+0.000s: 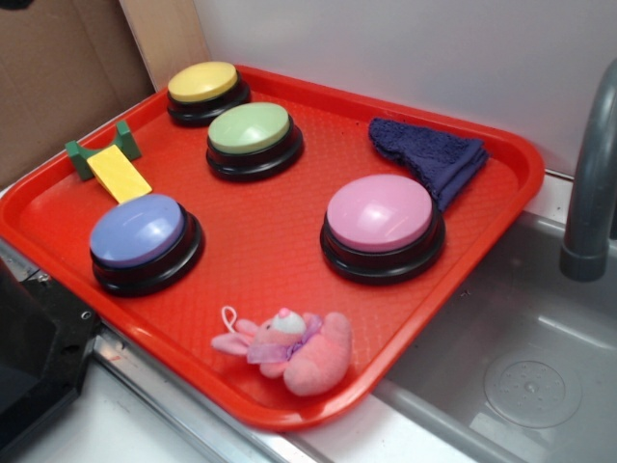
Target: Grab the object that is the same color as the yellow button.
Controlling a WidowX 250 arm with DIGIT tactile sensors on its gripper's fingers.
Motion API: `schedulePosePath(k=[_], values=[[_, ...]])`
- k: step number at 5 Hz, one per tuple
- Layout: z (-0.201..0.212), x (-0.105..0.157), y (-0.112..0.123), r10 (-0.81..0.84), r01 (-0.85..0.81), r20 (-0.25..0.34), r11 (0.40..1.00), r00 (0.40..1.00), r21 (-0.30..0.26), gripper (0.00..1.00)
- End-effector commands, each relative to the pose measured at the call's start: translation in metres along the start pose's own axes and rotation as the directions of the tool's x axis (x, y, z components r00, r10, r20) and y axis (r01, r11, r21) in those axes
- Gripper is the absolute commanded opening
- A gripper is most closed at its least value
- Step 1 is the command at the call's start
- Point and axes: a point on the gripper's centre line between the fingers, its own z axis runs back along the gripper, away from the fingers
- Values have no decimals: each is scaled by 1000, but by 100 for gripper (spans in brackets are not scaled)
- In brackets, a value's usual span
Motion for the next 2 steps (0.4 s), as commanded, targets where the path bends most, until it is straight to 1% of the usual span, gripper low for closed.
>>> schedulePosePath(k=[1,2], values=[[0,0,0,0,0,0,1000,1000,0,100],[-11,5,18,243,-242,78,970,967,-25,100]])
